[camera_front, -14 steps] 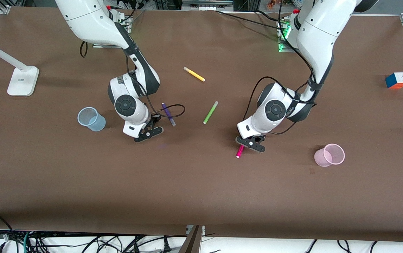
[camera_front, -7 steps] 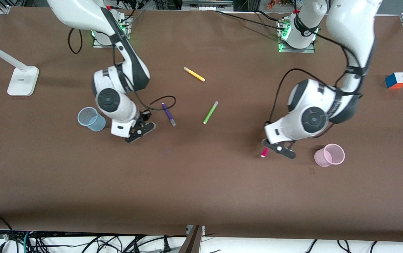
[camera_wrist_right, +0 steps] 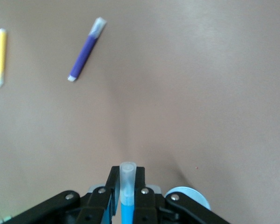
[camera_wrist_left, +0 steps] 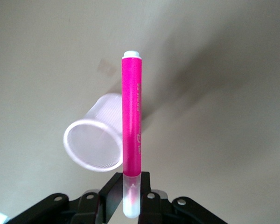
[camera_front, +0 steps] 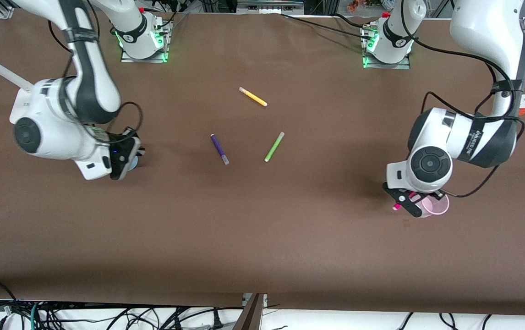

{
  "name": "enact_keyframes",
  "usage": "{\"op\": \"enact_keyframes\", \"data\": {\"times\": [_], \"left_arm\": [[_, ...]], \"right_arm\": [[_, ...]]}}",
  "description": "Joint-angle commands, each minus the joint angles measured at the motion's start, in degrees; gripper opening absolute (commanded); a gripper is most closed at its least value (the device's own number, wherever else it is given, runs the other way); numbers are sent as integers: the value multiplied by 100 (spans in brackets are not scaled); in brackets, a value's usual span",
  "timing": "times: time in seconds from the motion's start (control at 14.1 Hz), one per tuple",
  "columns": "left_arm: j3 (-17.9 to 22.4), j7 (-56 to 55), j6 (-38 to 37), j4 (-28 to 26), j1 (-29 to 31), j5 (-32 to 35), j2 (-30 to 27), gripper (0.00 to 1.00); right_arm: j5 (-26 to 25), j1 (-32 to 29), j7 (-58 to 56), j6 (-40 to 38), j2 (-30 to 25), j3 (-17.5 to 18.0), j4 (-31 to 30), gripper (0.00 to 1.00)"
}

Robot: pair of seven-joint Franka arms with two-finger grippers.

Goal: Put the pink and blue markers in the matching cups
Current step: 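Carry the blue marker to the blue cup while the left gripper carries pink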

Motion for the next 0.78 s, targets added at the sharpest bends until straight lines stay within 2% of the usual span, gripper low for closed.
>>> {"op": "enact_keyframes", "data": {"times": [0.0, 0.14, 0.42, 0.64, 0.71], "left_arm": [[-13, 769, -340, 182, 128, 814, 106, 0], [5, 945, -394, 156, 136, 1448, 150, 0], [224, 1333, -447, 182, 154, 1679, 290, 0], [251, 1324, -447, 130, 207, 1697, 484, 0], [251, 1324, -447, 164, 207, 1697, 536, 4]], "right_arm": [[439, -53, -1209, -227, -27, -233, -91, 0], [798, -255, -2096, -227, 43, -233, -91, 0], [1748, -677, -3653, -245, 403, -233, -91, 0], [1811, -791, -3752, -403, 430, -233, -91, 0], [1811, -827, -3692, -473, 430, -233, -91, 0]]}}
